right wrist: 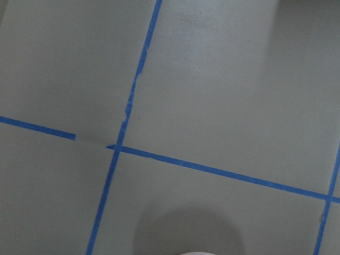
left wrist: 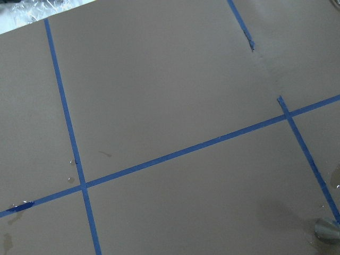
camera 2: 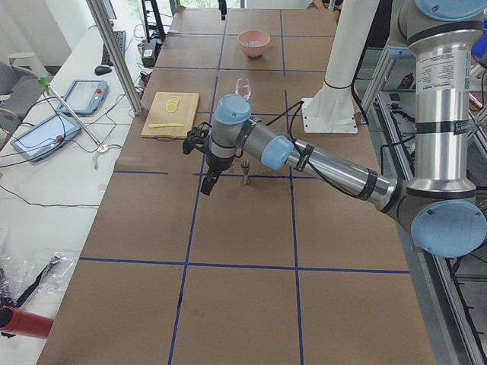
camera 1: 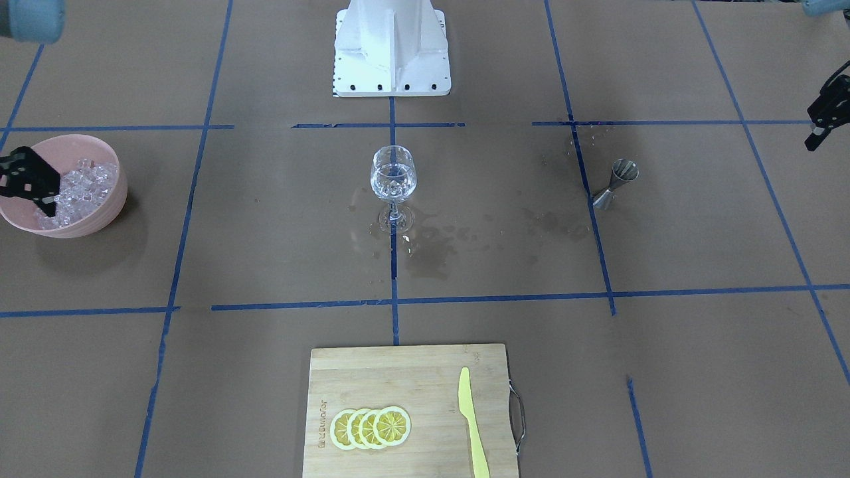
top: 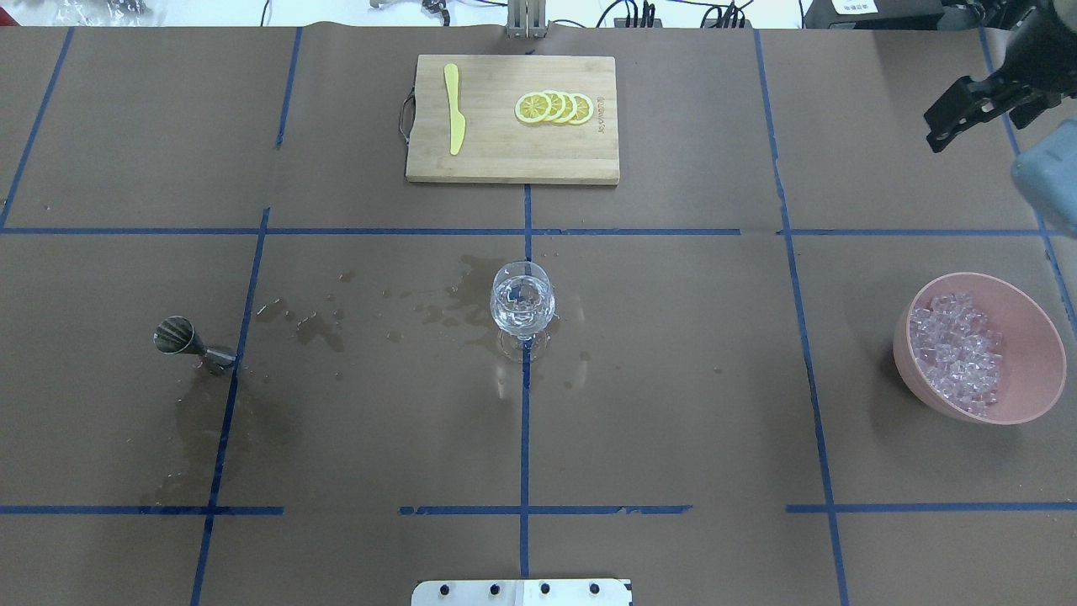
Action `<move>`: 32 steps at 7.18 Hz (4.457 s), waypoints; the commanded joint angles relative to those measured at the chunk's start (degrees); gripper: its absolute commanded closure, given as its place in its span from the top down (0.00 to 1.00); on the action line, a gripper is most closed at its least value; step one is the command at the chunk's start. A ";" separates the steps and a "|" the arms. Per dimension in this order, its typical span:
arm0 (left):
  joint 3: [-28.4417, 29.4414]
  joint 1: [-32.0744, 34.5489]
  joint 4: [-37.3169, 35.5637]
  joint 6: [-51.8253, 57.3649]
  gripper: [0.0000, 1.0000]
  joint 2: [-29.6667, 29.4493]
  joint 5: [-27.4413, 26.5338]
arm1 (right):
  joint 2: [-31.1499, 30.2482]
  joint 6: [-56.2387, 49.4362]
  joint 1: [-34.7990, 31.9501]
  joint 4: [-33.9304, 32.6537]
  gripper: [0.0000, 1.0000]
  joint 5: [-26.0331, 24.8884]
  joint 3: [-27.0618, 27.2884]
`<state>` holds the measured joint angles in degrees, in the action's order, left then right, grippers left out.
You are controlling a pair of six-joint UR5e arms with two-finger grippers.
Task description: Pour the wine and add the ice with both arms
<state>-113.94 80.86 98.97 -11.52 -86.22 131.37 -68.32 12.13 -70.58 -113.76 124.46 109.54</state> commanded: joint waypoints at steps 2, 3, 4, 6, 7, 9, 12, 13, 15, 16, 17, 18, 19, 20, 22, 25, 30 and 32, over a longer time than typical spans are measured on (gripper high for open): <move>5.13 5.43 -0.88 1.40 1.00 -0.35 2.83 | -3.56 -19.62 -11.39 0.29 1.00 6.23 -10.89; 6.53 6.67 -2.80 3.68 1.00 0.09 3.97 | -3.83 -22.64 -15.07 0.29 1.00 8.15 -14.76; 7.41 8.07 -3.52 4.31 1.00 0.27 4.24 | -6.62 -22.85 -17.11 0.72 1.00 13.04 -16.27; 10.21 8.17 -3.35 4.40 1.00 0.44 4.15 | -9.10 -21.45 -17.13 6.67 1.00 11.77 -17.95; 13.63 7.91 -2.74 4.58 1.00 1.23 3.54 | -9.81 -20.83 -17.13 9.31 1.00 11.77 -18.39; 15.50 7.82 -3.26 4.40 1.00 1.23 3.54 | -11.21 -19.95 -19.05 9.86 1.00 13.60 -17.96; 18.13 7.91 -3.17 4.49 1.00 1.15 3.54 | -12.71 -20.30 -20.56 10.04 1.00 16.43 -18.13; 18.14 7.91 -3.26 4.49 1.00 1.23 3.54 | -13.06 -20.56 -20.99 10.04 1.00 16.34 -18.13; 18.14 7.82 -3.08 4.49 1.00 1.23 3.54 | -15.16 -20.74 -21.26 10.13 1.00 15.99 -18.22; 18.14 7.91 -3.08 4.49 1.00 1.23 3.54 | -16.74 -20.65 -21.26 12.83 1.00 15.30 -18.31; 17.71 7.91 -3.08 4.49 1.00 1.23 3.54 | -18.24 -20.30 -21.26 17.47 1.00 13.55 -19.01; 17.44 7.91 -3.17 4.49 1.00 1.23 3.54 | -18.34 -20.21 -21.61 18.82 1.00 12.92 -20.32; 17.53 7.91 -3.17 4.49 1.00 1.23 3.45 | -18.43 -20.21 -21.70 19.09 1.00 12.83 -20.42; 17.61 7.91 -3.17 4.49 1.00 1.23 3.45 | -18.43 -20.21 -22.05 19.10 1.00 12.91 -20.42; 18.14 7.91 -3.00 4.49 1.00 1.23 3.45 | -18.25 -20.21 -22.66 19.10 1.00 12.92 -20.33; 17.97 7.91 -3.00 4.49 1.00 1.15 3.45 | -18.25 -20.21 -22.67 19.10 1.00 12.92 -20.33; 17.62 7.91 -3.00 4.49 1.00 1.06 3.45 | -18.16 -20.12 -22.76 19.10 1.00 12.92 -20.16; 17.35 7.91 -3.00 4.49 1.00 1.15 3.54 | -18.16 -20.12 -22.76 19.18 1.00 12.92 -20.24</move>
<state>-96.41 88.77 95.98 -7.03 -85.14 134.84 -86.49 -8.04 -93.34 -94.64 137.37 89.30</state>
